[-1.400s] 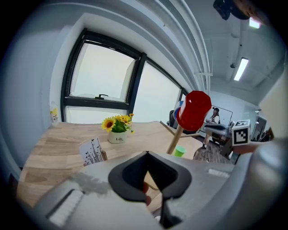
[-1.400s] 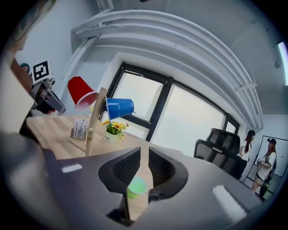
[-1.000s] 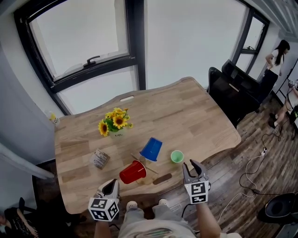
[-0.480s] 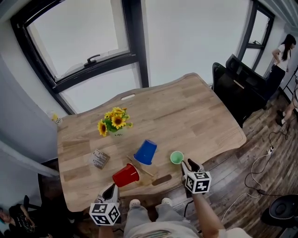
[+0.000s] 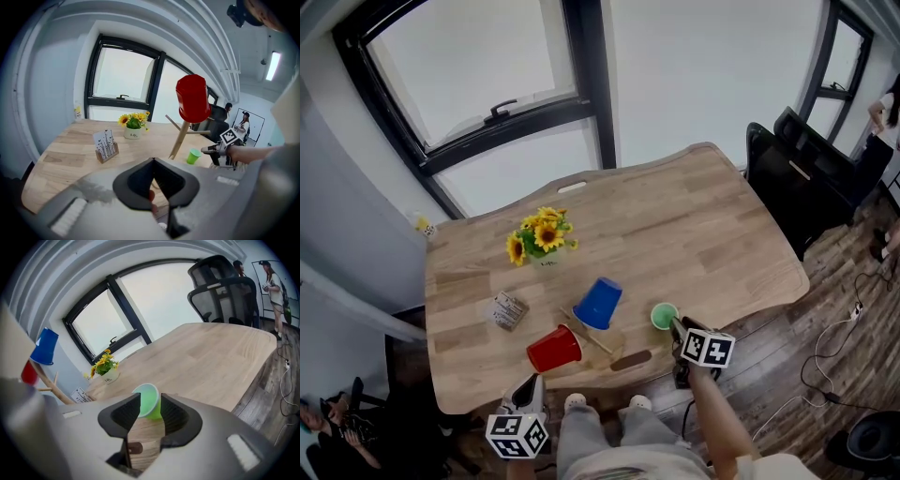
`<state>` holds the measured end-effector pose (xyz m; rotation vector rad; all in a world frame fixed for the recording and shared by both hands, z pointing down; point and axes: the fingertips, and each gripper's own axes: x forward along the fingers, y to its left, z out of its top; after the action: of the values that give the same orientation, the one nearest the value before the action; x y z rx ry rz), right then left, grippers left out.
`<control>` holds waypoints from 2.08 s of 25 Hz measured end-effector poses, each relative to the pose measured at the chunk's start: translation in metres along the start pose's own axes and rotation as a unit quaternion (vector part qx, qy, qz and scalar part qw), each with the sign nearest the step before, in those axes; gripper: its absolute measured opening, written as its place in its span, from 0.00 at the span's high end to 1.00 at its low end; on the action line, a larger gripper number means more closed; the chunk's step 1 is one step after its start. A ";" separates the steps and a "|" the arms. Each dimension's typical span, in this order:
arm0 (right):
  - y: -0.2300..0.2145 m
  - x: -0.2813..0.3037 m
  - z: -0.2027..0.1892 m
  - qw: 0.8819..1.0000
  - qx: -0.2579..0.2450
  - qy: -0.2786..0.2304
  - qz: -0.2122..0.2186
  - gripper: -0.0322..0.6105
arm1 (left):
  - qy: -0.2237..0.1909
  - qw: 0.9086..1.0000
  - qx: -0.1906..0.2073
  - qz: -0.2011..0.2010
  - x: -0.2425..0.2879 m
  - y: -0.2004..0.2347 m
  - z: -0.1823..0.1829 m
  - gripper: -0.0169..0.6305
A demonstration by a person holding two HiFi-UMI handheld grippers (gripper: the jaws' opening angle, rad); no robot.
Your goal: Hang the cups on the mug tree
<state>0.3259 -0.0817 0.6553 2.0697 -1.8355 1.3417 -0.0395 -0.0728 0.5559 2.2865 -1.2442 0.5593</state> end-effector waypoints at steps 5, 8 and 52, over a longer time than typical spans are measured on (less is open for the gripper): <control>0.005 0.000 0.008 0.997 -0.079 -0.011 -0.009 0.73 | 0.008 1.000 -0.005 0.000 0.003 -0.004 -0.010 0.98; 0.023 -0.004 0.010 0.986 -0.165 -0.022 0.010 0.73 | 0.007 1.000 -0.006 -0.002 0.004 -0.007 -0.011 0.98; 0.060 0.008 -0.029 0.815 -0.573 0.081 0.013 0.91 | -0.010 1.000 -0.009 -0.011 0.002 -0.023 -0.021 0.98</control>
<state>0.2595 -0.0883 0.6495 1.1986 -1.8304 0.1694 -0.0217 -0.0508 0.5691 2.2928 -1.2273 0.5167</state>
